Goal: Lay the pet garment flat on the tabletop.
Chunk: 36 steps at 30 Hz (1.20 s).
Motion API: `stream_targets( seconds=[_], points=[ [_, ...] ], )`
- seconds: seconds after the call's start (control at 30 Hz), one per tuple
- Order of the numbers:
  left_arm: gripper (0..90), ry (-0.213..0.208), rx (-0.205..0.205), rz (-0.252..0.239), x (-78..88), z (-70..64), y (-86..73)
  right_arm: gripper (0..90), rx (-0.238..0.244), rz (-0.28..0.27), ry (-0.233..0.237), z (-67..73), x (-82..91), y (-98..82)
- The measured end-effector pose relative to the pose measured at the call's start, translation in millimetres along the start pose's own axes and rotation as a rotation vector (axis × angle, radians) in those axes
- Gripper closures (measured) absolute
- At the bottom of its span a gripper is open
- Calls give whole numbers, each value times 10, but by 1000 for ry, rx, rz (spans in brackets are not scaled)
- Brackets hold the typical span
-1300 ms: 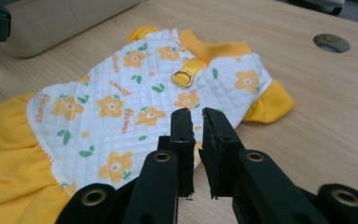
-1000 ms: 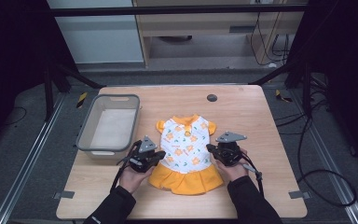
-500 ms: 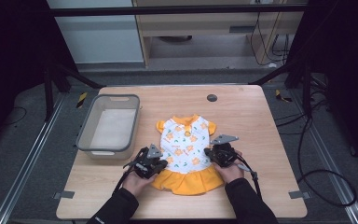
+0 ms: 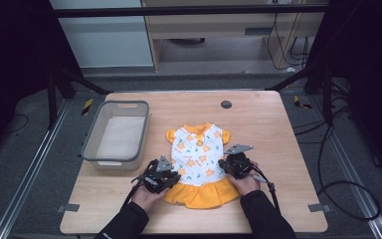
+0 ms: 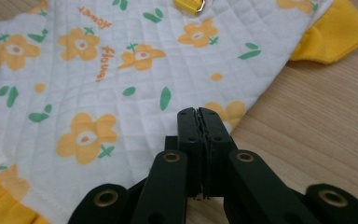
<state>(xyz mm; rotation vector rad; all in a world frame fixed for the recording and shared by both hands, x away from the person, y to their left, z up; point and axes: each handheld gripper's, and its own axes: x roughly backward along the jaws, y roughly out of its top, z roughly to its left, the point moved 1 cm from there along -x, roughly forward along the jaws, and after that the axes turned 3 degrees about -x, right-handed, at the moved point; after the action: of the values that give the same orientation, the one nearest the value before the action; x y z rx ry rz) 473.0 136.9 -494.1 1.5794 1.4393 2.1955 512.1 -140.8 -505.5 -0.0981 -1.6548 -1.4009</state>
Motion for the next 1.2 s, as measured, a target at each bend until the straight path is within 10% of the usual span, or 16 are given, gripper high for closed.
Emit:
stream_targets(
  seconds=[0.2, 0.7, 1.2],
  points=[
    [641, 20, -6, -50, 143, -8, 16, 823, -13, -66, 13, -36, 147, 41],
    [328, 35, 35, -120, 455, 56, -162, 354, -87, -182, -59, -300, 565, -116],
    [264, 30, 65, -129, 828, 106, -546, 189, -131, -197, -82, -412, 788, -401]
  ],
)
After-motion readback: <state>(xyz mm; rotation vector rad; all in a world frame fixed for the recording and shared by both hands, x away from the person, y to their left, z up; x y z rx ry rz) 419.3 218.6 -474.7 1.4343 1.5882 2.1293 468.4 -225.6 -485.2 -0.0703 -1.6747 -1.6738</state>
